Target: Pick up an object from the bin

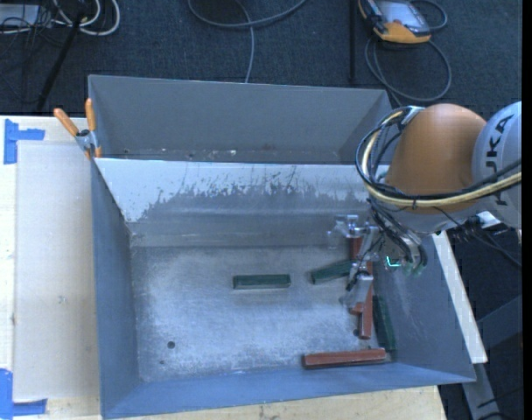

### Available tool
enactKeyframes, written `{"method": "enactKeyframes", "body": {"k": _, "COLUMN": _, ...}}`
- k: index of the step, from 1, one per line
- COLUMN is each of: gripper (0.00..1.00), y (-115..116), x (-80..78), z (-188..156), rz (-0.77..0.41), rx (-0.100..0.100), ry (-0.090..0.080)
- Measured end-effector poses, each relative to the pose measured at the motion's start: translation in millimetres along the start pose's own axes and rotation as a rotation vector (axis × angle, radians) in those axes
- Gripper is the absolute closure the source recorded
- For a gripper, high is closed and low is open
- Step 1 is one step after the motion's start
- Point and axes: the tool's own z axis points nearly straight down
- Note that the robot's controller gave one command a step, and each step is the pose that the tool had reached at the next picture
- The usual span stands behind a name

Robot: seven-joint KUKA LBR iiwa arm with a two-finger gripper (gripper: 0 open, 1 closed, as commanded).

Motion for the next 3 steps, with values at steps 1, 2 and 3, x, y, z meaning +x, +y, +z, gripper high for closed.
{"method": "enactKeyframes", "body": {"k": 1, "gripper": 0.00, "y": 66, "x": -33.3, "z": 103, "rz": -0.141, "rx": -0.001, "ry": -0.003}}
{"method": "enactKeyframes", "body": {"k": 2, "gripper": 1.00, "y": 64, "x": -35.1, "z": 98, "rz": -0.140, "rx": 0.001, "ry": -0.009}}
{"method": "enactKeyframes", "body": {"k": 3, "gripper": 1.00, "y": 95, "x": -29.4, "z": -46, "rz": -0.306, "rx": 0.002, "ry": -0.017}}
